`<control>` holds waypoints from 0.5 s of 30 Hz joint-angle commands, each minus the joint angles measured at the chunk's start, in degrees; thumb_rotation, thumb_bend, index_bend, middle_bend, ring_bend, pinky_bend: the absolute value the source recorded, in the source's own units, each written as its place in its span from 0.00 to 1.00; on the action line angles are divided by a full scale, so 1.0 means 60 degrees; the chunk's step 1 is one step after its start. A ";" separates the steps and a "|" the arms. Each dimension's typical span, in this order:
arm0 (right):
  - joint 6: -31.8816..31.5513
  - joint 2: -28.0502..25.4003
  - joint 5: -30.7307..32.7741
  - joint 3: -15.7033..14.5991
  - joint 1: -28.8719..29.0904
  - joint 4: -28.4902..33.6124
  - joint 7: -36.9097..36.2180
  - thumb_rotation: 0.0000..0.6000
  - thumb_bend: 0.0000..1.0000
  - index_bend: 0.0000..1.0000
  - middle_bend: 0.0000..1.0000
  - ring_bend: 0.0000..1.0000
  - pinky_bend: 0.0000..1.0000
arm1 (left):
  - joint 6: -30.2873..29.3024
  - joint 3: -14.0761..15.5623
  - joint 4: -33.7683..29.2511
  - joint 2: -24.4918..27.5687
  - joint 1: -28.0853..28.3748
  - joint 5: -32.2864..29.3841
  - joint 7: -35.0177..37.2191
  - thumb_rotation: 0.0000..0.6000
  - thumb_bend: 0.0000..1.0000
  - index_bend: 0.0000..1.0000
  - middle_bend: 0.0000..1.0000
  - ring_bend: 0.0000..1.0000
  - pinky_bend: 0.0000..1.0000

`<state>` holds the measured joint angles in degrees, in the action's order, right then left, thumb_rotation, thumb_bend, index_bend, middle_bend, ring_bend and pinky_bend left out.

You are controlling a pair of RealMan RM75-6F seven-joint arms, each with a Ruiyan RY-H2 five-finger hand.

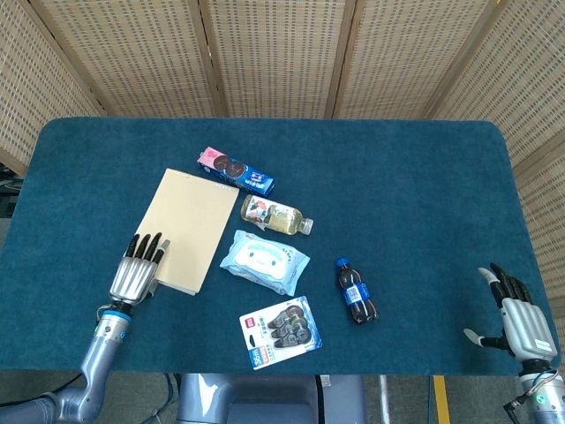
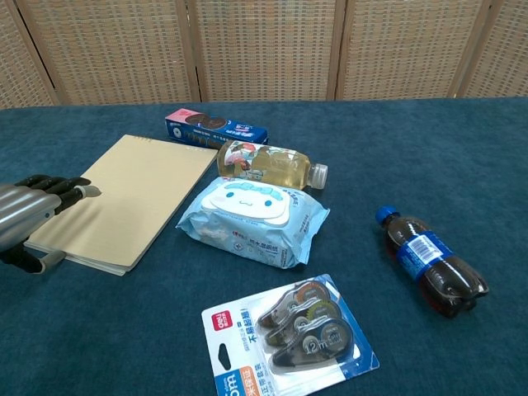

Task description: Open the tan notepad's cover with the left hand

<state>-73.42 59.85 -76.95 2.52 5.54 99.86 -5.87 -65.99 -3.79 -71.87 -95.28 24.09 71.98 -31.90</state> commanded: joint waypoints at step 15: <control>0.0021 -0.0014 0.0002 -0.0004 0.0002 0.0016 -0.0040 1.00 0.16 0.06 0.00 0.00 0.00 | -0.0334 -0.0033 0.0183 -0.0258 -0.0005 0.0146 -0.0158 1.00 0.44 0.06 0.00 0.00 0.00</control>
<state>-73.30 59.76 -76.94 2.50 5.56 99.95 -6.11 -67.92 -3.99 -70.88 -96.72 24.08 72.84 -32.79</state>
